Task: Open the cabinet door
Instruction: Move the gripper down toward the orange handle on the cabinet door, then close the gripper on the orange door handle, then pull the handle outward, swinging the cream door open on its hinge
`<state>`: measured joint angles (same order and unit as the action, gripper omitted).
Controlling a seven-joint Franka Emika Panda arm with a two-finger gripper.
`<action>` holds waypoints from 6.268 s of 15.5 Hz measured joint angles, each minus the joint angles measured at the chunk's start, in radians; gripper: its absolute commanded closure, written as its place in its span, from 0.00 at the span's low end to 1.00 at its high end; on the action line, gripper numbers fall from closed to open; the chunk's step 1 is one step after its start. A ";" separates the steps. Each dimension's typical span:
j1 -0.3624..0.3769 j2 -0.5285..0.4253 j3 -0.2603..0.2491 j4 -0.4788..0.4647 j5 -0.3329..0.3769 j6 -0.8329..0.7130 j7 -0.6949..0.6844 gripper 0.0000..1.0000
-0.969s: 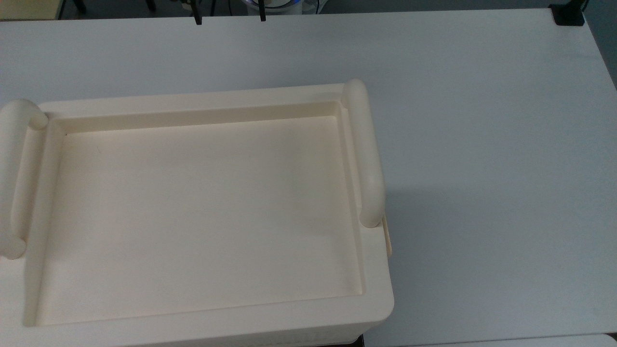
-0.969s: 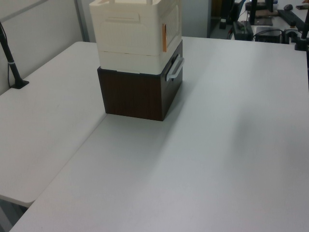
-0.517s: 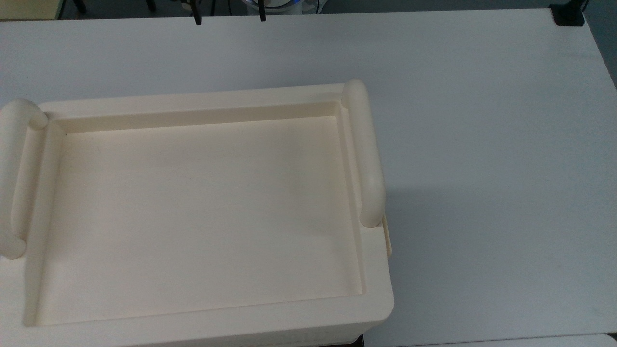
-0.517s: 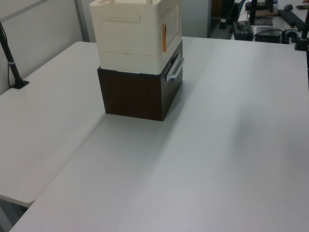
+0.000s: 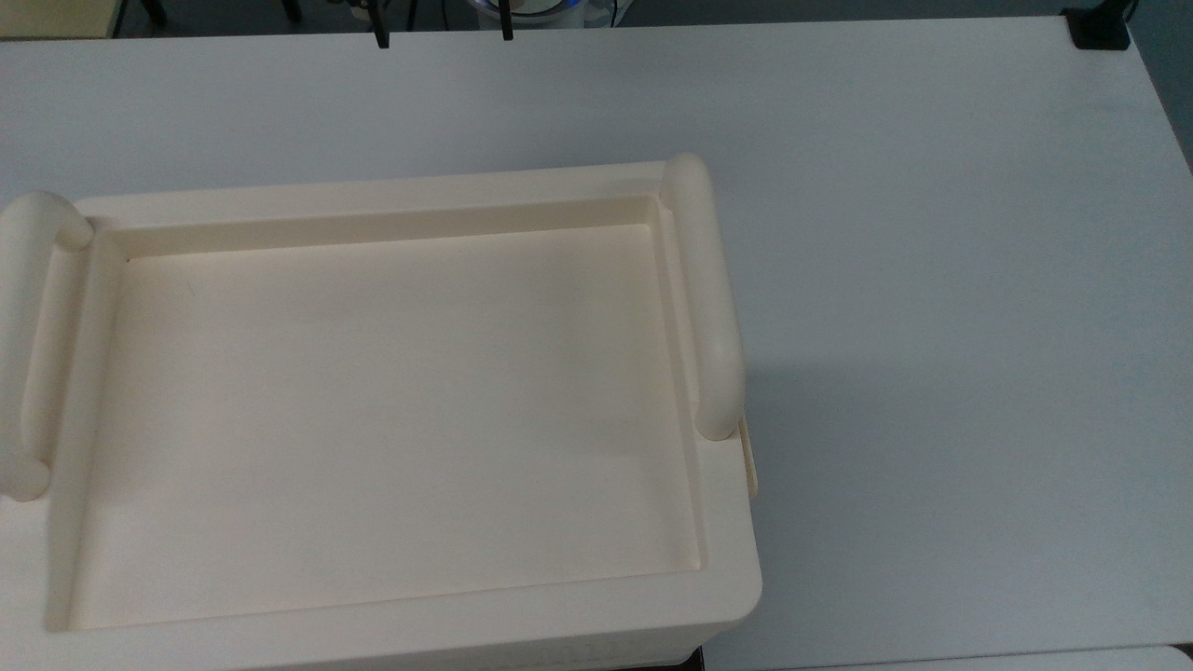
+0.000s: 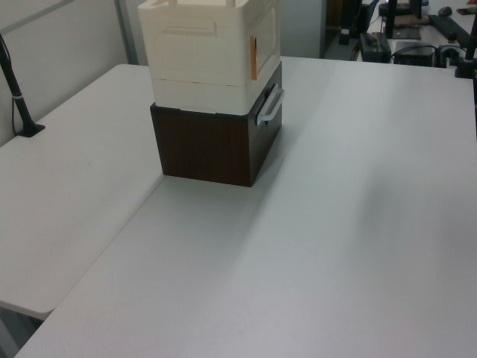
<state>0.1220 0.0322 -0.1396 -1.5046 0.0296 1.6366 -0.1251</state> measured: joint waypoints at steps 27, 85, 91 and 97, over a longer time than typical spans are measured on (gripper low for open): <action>0.001 -0.018 -0.036 -0.006 0.064 0.228 -0.132 0.26; 0.113 0.115 -0.008 -0.024 0.204 0.646 -0.130 0.94; 0.074 0.051 -0.008 -0.028 0.205 0.445 -0.164 0.91; 0.004 0.019 -0.007 -0.030 0.214 0.319 -0.229 0.30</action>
<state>0.1261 0.0511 -0.1467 -1.5345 0.2433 1.9555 -0.3542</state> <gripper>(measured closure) 0.815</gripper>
